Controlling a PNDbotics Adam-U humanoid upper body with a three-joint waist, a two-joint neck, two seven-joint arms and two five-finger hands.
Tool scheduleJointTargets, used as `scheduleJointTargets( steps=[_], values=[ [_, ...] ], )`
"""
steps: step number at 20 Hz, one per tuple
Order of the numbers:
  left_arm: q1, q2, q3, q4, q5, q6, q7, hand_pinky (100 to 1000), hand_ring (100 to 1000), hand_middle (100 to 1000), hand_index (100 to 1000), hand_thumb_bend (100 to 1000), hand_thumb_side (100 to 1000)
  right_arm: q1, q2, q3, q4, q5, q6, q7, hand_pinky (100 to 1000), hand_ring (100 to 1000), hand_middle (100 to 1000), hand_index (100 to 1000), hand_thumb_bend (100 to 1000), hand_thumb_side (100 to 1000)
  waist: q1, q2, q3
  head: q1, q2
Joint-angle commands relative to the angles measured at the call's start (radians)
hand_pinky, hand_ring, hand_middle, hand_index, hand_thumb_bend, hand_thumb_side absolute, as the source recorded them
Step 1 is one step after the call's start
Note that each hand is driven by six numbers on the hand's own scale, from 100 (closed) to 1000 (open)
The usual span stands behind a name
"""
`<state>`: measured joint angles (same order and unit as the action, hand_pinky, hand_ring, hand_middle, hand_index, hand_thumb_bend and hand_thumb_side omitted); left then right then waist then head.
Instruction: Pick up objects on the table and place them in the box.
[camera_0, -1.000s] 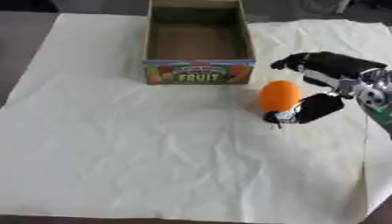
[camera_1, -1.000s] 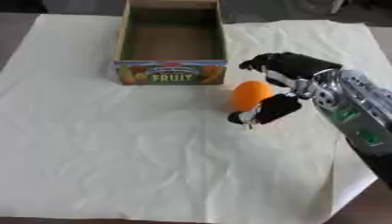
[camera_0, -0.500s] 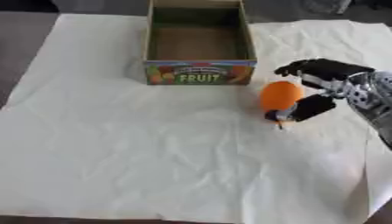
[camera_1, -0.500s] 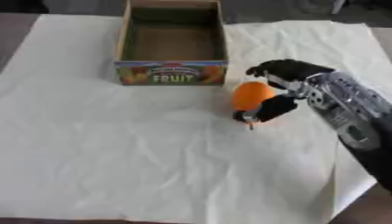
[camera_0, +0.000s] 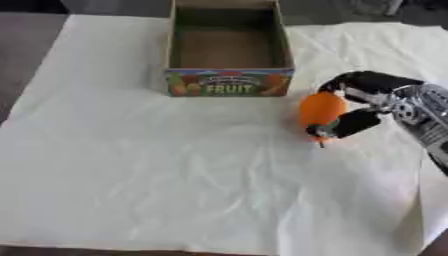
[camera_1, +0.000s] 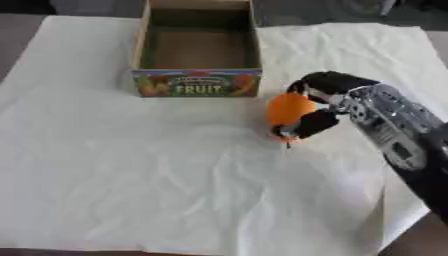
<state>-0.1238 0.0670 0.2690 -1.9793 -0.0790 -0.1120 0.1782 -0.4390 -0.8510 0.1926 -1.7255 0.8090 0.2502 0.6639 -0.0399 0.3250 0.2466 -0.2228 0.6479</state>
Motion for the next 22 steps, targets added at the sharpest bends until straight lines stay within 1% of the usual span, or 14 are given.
scheduleJointTargets(
  steps=[1,3,4,5,6,7,8,9,10,11,13,16,19,22],
  values=[
    [-0.007,0.006,-0.003,-0.015,0.003,-0.001,-0.004,320,394,654,652,100,709,-0.015,-0.024,-0.008,-0.01,-0.013,-0.003,0.001,903,1000,743,851,364,644,0.0,-0.018,-0.002,-0.001,-0.009],
    [-0.007,0.006,-0.003,-0.015,0.003,0.0,-0.004,320,394,654,652,100,709,-0.018,-0.024,-0.008,-0.014,-0.02,0.0,-0.002,896,1000,714,820,286,591,-0.001,-0.019,-0.002,-0.001,-0.009],
    [-0.007,0.006,-0.003,-0.015,0.003,0.0,-0.004,320,394,654,652,100,709,-0.019,-0.024,-0.008,-0.016,-0.022,0.002,-0.004,894,1000,709,815,268,578,-0.001,-0.019,-0.002,-0.001,-0.01],
    [-0.007,0.005,-0.003,-0.015,0.003,0.0,-0.004,320,394,654,652,100,709,-0.021,-0.023,-0.008,-0.018,-0.024,0.005,-0.006,888,1000,694,800,172,479,-0.001,-0.02,-0.002,-0.001,-0.011],
    [-0.008,0.005,-0.003,-0.015,0.003,0.0,-0.004,320,394,654,652,100,709,-0.023,-0.023,-0.007,-0.02,-0.025,0.007,-0.01,888,1000,694,800,172,479,-0.001,-0.02,-0.002,-0.001,-0.012],
    [-0.008,0.005,-0.003,-0.015,0.004,0.0,-0.004,320,394,654,652,100,709,-0.025,-0.022,-0.005,-0.022,-0.024,0.008,-0.013,882,1000,686,794,100,332,-0.002,-0.021,-0.002,-0.002,-0.013],
    [-0.008,0.005,-0.003,-0.015,0.004,0.001,-0.004,320,395,654,652,100,710,-0.028,-0.022,-0.002,-0.024,-0.022,0.009,-0.016,877,1000,685,790,100,249,-0.002,-0.021,-0.002,-0.003,-0.013],
    [-0.008,0.005,-0.003,-0.015,0.004,0.001,-0.005,320,395,655,652,100,710,-0.029,-0.022,0.0,-0.026,-0.019,0.008,-0.019,874,1000,683,788,100,189,-0.002,-0.022,-0.002,-0.004,-0.013],
    [-0.007,0.004,-0.003,-0.015,0.004,0.002,-0.005,320,395,655,652,100,710,-0.031,-0.022,0.001,-0.028,-0.016,0.007,-0.022,873,1000,682,788,100,177,-0.002,-0.022,-0.002,-0.004,-0.013],
    [-0.007,0.004,-0.003,-0.015,0.004,0.002,-0.006,321,395,654,651,100,710,-0.031,-0.022,0.003,-0.032,-0.013,0.006,-0.026,869,1000,682,787,100,100,-0.003,-0.023,-0.001,-0.004,-0.013],
    [-0.007,0.004,-0.002,-0.015,0.004,0.003,-0.005,321,395,654,651,100,712,-0.03,-0.022,0.004,-0.044,-0.011,0.004,-0.037,864,1000,676,786,100,100,-0.003,-0.024,-0.001,-0.004,-0.013],
    [-0.007,0.004,-0.002,-0.015,0.005,0.004,-0.006,321,395,655,651,100,712,-0.027,-0.021,0.002,-0.075,-0.037,0.011,-0.056,859,1000,668,783,100,100,-0.004,-0.025,-0.003,-0.003,-0.014],
    [-0.007,0.004,-0.002,-0.016,0.005,0.005,-0.006,321,395,655,651,100,712,-0.032,-0.021,-0.007,-0.129,-0.068,0.024,-0.074,855,1000,651,776,100,100,-0.004,-0.027,-0.006,-0.002,-0.014],
    [-0.006,0.004,-0.002,-0.016,0.004,0.006,-0.006,322,395,655,651,100,712,-0.051,-0.023,-0.02,-0.184,-0.079,0.038,-0.092,852,1000,635,765,100,100,-0.005,-0.029,-0.008,-0.002,-0.016]
  ],
)
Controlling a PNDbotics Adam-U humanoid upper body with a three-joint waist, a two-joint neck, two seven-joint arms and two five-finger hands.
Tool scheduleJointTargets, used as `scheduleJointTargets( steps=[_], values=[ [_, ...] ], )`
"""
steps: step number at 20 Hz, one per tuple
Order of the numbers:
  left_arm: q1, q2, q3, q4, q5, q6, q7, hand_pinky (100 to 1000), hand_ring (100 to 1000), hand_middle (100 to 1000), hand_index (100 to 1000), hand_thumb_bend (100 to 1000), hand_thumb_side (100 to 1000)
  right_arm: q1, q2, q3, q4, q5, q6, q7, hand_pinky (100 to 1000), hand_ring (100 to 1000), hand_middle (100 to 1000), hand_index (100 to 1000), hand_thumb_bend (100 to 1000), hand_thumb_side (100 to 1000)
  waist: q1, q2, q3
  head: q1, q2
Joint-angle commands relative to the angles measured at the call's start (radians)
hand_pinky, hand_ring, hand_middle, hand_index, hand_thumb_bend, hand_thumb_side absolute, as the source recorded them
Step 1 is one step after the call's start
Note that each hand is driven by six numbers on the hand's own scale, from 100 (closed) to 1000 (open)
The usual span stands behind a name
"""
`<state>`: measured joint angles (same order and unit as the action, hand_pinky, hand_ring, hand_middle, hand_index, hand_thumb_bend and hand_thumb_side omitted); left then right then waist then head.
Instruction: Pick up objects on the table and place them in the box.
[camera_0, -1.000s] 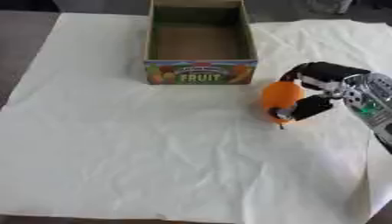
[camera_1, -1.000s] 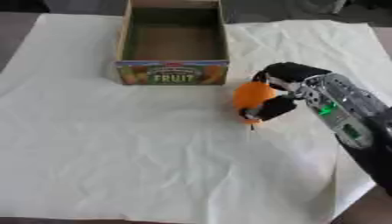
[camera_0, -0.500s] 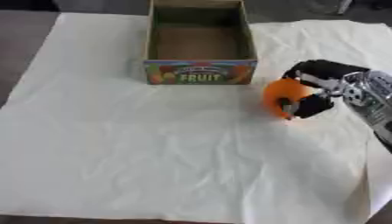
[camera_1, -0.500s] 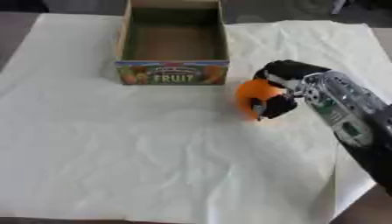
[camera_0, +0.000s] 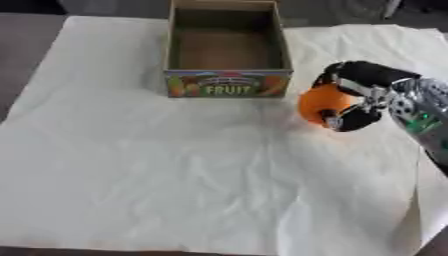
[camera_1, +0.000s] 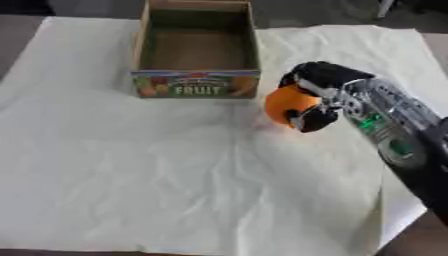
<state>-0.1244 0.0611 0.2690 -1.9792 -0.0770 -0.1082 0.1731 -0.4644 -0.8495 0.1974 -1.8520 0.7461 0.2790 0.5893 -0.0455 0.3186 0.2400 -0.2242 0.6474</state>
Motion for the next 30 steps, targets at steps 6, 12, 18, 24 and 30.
scheduleJointTargets(
  steps=[6,12,18,24,30],
  values=[
    [-0.004,0.012,-0.003,-0.016,0.003,0.003,-0.002,322,395,654,650,100,711,-0.121,-0.02,-0.042,-0.109,0.009,0.036,-0.058,845,1000,615,753,100,102,0.001,-0.03,0.001,-0.004,-0.015],
    [-0.003,0.012,-0.008,-0.014,0.006,0.004,-0.007,322,395,655,650,100,712,-0.288,0.035,-0.029,-0.063,0.057,0.04,-0.076,832,1000,610,749,100,114,0.002,-0.035,0.006,-0.015,-0.013],
    [-0.004,0.01,-0.015,-0.011,0.011,0.001,-0.014,322,396,655,650,100,712,-0.452,0.14,0.01,0.124,0.14,0.034,-0.111,839,1000,617,754,100,121,0.005,-0.032,0.025,-0.031,-0.019],
    [-0.005,0.008,-0.021,-0.009,0.016,-0.002,-0.021,322,395,655,649,100,712,-0.568,0.251,0.041,0.353,0.221,0.036,-0.204,845,1000,618,753,100,124,0.006,-0.024,0.041,-0.052,-0.022],
    [-0.008,0.007,-0.027,-0.006,0.02,-0.008,-0.028,322,395,655,649,100,711,-0.63,0.339,0.05,0.545,0.305,0.043,-0.304,842,1000,616,751,100,123,0.011,-0.014,0.055,-0.064,-0.028]
  ],
)
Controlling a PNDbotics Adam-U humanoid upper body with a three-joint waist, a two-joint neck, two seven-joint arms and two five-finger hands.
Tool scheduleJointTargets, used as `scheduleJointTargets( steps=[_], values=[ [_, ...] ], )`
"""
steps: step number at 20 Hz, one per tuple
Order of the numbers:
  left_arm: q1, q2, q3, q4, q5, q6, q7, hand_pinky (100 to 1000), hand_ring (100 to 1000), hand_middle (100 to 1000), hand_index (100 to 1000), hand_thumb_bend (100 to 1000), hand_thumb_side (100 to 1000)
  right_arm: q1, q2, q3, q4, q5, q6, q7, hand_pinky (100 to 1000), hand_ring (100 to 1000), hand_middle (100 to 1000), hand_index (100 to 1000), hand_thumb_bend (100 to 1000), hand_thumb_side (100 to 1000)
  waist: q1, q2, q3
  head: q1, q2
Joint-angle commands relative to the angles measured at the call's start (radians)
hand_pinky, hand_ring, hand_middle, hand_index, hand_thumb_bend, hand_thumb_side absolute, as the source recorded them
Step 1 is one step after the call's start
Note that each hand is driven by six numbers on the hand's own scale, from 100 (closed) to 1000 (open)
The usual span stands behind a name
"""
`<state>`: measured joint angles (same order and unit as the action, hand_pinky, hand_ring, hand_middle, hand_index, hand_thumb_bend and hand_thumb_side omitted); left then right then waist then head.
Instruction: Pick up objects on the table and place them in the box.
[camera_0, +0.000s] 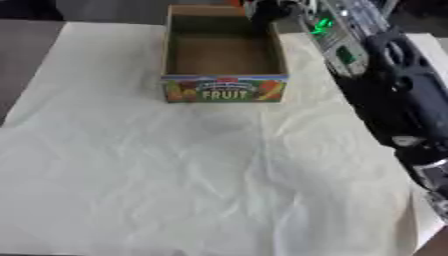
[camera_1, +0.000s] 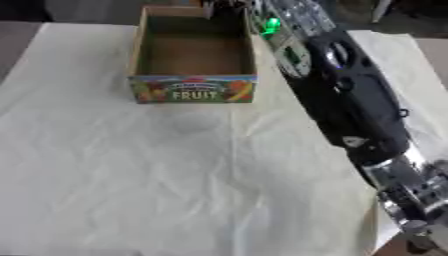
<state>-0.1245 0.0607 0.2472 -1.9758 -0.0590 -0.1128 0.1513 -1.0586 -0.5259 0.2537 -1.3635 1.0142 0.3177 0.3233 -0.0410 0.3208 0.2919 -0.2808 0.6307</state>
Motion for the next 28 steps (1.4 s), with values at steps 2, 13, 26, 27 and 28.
scheduleJointTargets(
  steps=[2,13,26,27,28],
  values=[
    [-0.008,0.006,-0.006,-0.008,0.003,-0.005,-0.008,322,395,656,649,100,711,-0.048,0.037,-0.007,0.11,0.057,0.004,-0.066,842,1000,618,751,100,125,0.007,-0.014,0.007,-0.011,-0.014],
    [-0.015,0.003,-0.011,-0.005,0.007,-0.008,-0.016,322,394,656,649,100,710,-0.066,0.122,-0.008,0.334,0.17,-0.033,-0.117,848,1000,669,756,100,127,0.006,-0.001,0.031,-0.026,-0.027],
    [-0.019,0.001,-0.014,-0.003,0.006,-0.008,-0.023,322,393,658,648,100,710,-0.093,0.151,-0.056,0.454,0.186,-0.025,0.003,892,1000,861,885,100,398,0.0,0.01,0.047,-0.035,-0.038],
    [-0.019,0.001,-0.014,-0.002,0.006,-0.007,-0.024,322,393,658,648,100,710,-0.096,0.152,-0.058,0.454,0.184,-0.024,0.014,894,1000,862,888,100,460,0.0,0.01,0.047,-0.036,-0.038],
    [-0.019,0.001,-0.013,-0.002,0.006,-0.007,-0.025,322,393,658,648,100,710,-0.099,0.152,-0.06,0.453,0.182,-0.024,0.023,896,1000,865,893,100,502,0.0,0.011,0.048,-0.036,-0.037]
  ],
)
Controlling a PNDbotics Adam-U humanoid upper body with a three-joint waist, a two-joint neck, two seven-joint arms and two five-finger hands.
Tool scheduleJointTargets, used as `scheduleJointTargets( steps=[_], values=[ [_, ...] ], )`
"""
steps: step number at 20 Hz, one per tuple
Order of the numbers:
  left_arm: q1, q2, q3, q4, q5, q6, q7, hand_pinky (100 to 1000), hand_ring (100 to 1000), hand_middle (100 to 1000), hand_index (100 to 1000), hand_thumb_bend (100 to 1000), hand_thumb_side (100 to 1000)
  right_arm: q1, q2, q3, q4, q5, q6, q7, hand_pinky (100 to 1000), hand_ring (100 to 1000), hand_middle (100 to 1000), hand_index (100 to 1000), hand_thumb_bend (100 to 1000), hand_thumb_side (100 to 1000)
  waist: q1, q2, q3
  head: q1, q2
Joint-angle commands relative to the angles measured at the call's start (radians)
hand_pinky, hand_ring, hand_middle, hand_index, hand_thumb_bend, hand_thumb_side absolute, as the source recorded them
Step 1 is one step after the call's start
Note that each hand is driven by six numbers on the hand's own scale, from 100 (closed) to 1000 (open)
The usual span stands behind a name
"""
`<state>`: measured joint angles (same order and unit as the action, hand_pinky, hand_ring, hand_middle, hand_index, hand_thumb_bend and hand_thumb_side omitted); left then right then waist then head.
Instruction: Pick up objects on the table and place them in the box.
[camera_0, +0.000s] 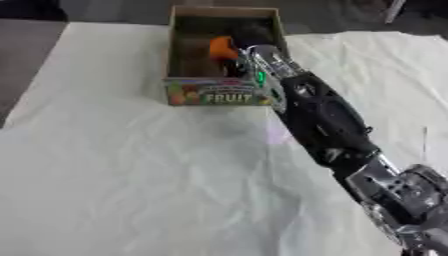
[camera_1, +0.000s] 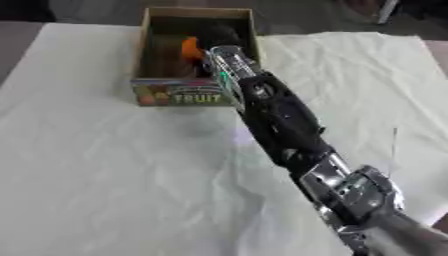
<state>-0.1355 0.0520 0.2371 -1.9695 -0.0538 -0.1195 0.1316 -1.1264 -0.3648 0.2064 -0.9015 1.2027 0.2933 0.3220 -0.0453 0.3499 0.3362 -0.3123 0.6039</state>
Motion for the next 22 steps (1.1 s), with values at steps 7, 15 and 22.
scheduleJointTargets(
  steps=[7,15,22],
  values=[
    [-0.006,0.009,-0.003,-0.007,-0.002,0.004,-0.01,323,393,659,648,100,712,-0.05,-0.019,-0.02,-0.021,-0.002,0.009,0.039,904,1000,878,919,384,835,0.003,-0.021,0.0,-0.005,-0.008],
    [-0.002,0.009,0.001,-0.008,-0.003,0.008,-0.008,324,392,658,647,100,713,-0.037,-0.067,-0.022,-0.111,-0.078,0.013,0.05,906,1000,866,920,343,797,0.004,-0.03,-0.013,0.007,-0.004],
    [0.002,0.01,0.005,-0.008,-0.005,0.008,-0.003,324,392,658,647,100,712,0.029,-0.169,-0.02,-0.368,-0.226,0.043,0.059,904,1000,839,916,164,775,0.009,-0.036,-0.031,0.02,0.002]
  ],
)
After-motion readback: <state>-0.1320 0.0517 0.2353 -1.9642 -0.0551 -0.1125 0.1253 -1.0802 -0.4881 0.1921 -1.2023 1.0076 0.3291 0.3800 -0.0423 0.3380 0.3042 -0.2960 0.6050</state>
